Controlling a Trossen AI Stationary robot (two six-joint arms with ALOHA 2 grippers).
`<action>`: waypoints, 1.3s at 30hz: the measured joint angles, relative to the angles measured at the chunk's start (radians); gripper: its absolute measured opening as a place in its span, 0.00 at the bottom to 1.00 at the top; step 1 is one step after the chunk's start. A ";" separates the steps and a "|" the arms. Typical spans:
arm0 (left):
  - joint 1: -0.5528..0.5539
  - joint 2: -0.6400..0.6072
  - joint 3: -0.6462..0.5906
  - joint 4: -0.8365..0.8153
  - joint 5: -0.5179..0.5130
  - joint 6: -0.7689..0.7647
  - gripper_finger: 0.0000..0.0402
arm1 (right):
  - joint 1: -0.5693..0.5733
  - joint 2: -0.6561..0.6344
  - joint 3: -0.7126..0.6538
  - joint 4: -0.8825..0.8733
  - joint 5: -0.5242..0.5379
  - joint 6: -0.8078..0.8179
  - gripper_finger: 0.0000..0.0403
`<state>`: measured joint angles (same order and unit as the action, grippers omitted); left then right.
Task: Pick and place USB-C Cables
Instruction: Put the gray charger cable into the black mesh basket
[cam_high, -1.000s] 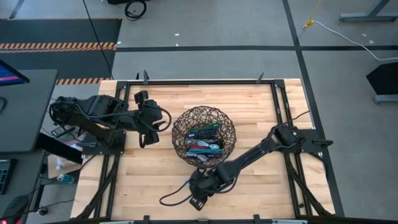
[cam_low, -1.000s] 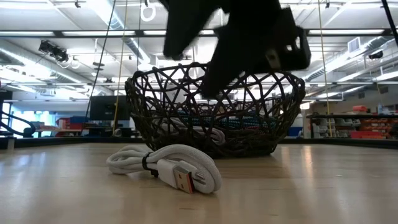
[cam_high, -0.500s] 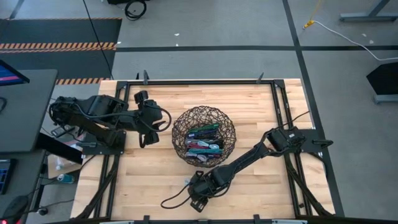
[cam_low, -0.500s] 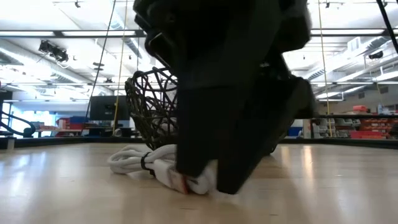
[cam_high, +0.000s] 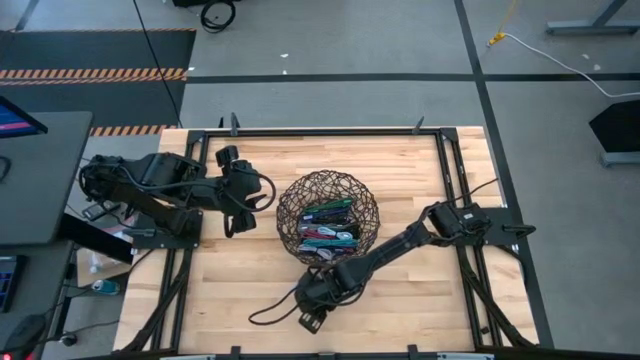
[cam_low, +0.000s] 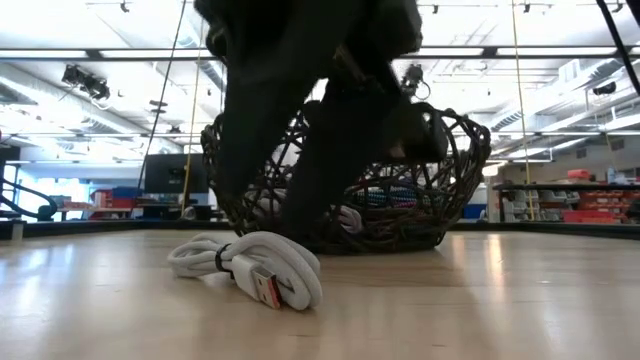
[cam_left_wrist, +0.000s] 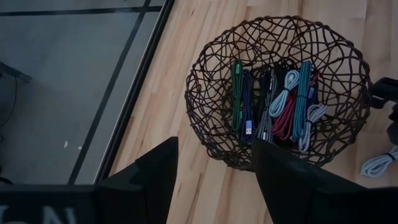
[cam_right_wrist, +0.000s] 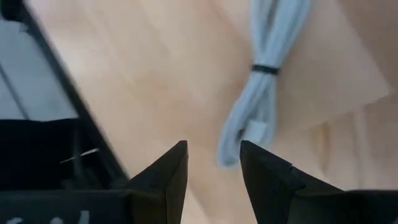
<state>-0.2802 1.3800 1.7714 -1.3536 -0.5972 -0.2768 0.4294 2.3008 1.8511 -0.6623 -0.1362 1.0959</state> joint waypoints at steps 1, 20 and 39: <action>0.000 0.000 0.000 0.000 0.000 0.000 0.52 | -0.002 0.002 0.000 -0.011 0.006 -0.002 0.38; 0.000 0.000 0.000 0.000 0.000 0.000 0.52 | -0.026 0.005 -0.001 -0.011 0.026 -0.041 0.38; 0.000 0.000 0.000 0.000 0.000 0.000 0.52 | 0.019 0.005 -0.064 0.102 0.051 0.047 0.38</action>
<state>-0.2802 1.3800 1.7714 -1.3537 -0.5972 -0.2768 0.4486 2.3061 1.7874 -0.5605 -0.0854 1.1425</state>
